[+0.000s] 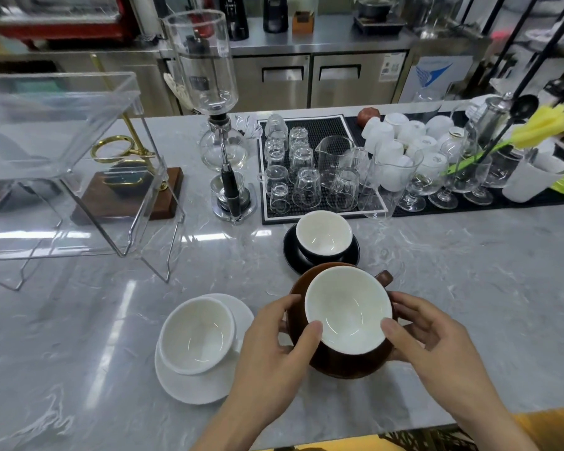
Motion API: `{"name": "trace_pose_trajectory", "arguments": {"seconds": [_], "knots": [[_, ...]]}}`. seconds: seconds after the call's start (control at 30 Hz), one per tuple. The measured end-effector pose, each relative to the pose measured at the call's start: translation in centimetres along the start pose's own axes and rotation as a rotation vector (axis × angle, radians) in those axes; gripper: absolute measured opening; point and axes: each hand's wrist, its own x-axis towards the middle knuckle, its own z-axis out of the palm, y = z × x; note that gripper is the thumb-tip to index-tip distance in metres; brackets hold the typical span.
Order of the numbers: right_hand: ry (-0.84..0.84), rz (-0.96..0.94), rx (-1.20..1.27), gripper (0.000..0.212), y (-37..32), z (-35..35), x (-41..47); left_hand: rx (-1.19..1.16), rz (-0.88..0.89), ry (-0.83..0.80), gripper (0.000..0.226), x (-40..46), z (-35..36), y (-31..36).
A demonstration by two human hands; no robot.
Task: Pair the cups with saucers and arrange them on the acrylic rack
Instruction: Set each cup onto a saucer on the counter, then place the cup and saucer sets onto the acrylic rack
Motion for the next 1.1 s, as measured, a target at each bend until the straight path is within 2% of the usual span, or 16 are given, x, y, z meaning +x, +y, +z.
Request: {"name": "trace_pose_trajectory", "arguments": {"seconds": [0.13, 0.37, 0.53, 0.73, 0.93, 1.1], "knots": [[-0.025, -0.032, 0.0, 0.046, -3.0, 0.8, 0.5, -0.037, 0.042, 0.062, 0.032, 0.2, -1.7, 1.6], [-0.078, -0.121, 0.031, 0.037, -8.9, 3.6, 1.5, -0.063, 0.091, 0.195, 0.036, 0.2, -6.4, 4.7], [-0.146, -0.204, 0.082, 0.035, -13.1, 6.1, 2.1, -0.11, 0.134, 0.277, 0.022, 0.0, -10.5, 7.7], [-0.257, -0.332, 0.081, 0.044, -18.6, 9.7, 3.2, -0.133, 0.219, 0.405, 0.041, -0.7, -15.7, 11.3], [-0.367, -0.468, 0.077, 0.041, -24.3, 13.8, 4.1, -0.135, 0.265, 0.497, 0.038, -1.0, -21.3, 13.9], [-0.436, -0.5, 0.064, 0.04, -28.3, 18.1, 5.3, -0.165, 0.214, 0.502, 0.03, 0.1, -26.6, 15.3]]}}
